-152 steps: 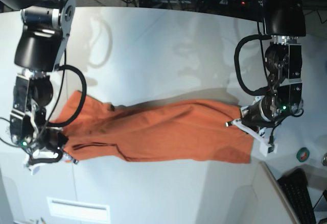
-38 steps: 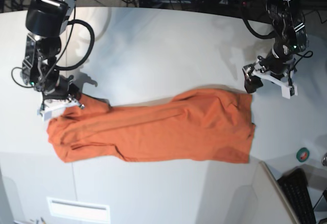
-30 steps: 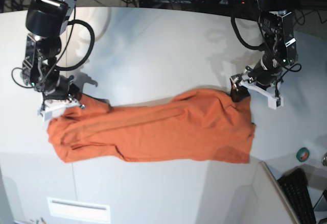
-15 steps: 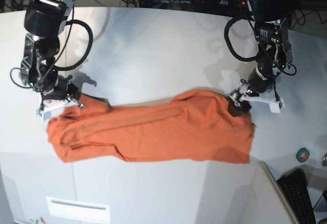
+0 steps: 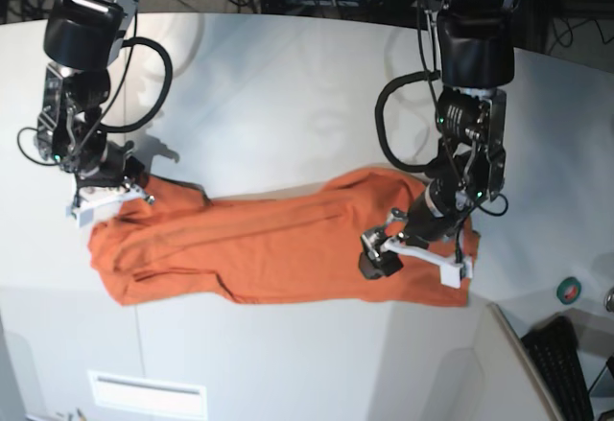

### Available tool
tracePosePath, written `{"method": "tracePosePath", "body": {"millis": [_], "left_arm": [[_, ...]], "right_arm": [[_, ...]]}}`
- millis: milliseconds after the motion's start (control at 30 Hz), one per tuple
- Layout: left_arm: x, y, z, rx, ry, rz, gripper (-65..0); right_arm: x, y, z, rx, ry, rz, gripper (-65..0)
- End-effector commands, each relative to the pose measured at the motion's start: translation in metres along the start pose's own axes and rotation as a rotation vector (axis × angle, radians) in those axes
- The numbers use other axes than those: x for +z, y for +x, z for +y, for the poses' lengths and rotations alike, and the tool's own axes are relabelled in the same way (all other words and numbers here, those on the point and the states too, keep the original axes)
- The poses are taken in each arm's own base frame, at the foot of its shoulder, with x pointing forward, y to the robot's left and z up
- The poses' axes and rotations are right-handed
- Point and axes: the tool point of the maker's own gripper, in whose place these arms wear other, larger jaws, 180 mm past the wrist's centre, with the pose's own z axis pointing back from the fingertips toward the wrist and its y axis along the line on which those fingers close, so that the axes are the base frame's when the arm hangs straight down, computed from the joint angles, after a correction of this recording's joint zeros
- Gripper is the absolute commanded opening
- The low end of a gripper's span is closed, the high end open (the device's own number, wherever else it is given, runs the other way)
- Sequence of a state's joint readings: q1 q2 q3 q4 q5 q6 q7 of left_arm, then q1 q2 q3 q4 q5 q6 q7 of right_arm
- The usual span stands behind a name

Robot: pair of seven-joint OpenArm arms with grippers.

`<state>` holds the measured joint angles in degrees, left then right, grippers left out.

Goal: Layout the t-shirt on the table in an organized manner, then fold the t-shirt properly
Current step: 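Lower the left gripper onto the opposite end of the shirt and grasp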

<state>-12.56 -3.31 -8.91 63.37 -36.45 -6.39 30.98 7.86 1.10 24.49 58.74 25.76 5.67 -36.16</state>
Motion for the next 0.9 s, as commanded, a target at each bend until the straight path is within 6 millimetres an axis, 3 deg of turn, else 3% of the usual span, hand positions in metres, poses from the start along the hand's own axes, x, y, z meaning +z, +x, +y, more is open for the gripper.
{"method": "tracePosePath", "body": {"millis": [0,100,133,267,367,467,567,633,733,867], "left_arm": [[-0.001,0.014,-0.008,-0.015,-0.026,-0.033,-7.4],[0.007,0.016,-0.01,-0.021,-0.033,-0.056,-8.4],[0.014,0.019,-0.005,-0.02,-0.028,-0.077,-11.5],[0.051,0.022,0.039,0.035,0.056,-0.149,-37.4],[0.074,-0.001,0.075,0.073,0.134,-0.137,-48.5],[0.079,-0.021,0.091,0.098,0.169,-0.098,-42.1],[0.076,-0.036,0.097,0.119,0.182,-0.064,-20.7],[0.075,-0.041,0.098,0.128,0.184,-0.053,-12.7],[0.069,-0.045,0.099,0.147,0.186,-0.041,-15.8],[0.058,-0.039,0.086,0.173,0.159,-0.053,-20.9]], "right_arm": [[0.002,0.01,0.001,0.015,-0.003,-0.016,-65.0],[0.002,0.011,0.0,0.015,-0.004,-0.016,-65.0],[0.002,0.011,0.0,0.015,-0.004,-0.016,-65.0],[0.002,0.011,0.0,0.015,-0.004,-0.016,-65.0],[0.002,0.01,0.001,0.017,-0.003,-0.016,-65.0],[0.002,0.011,0.001,0.017,-0.003,-0.017,-65.0],[0.002,0.011,0.001,0.017,-0.003,-0.017,-65.0],[0.002,0.011,0.001,0.017,-0.003,-0.017,-65.0],[0.002,0.011,0.001,0.017,-0.003,-0.017,-65.0],[0.002,0.011,0.001,0.017,-0.003,-0.017,-65.0]]}}
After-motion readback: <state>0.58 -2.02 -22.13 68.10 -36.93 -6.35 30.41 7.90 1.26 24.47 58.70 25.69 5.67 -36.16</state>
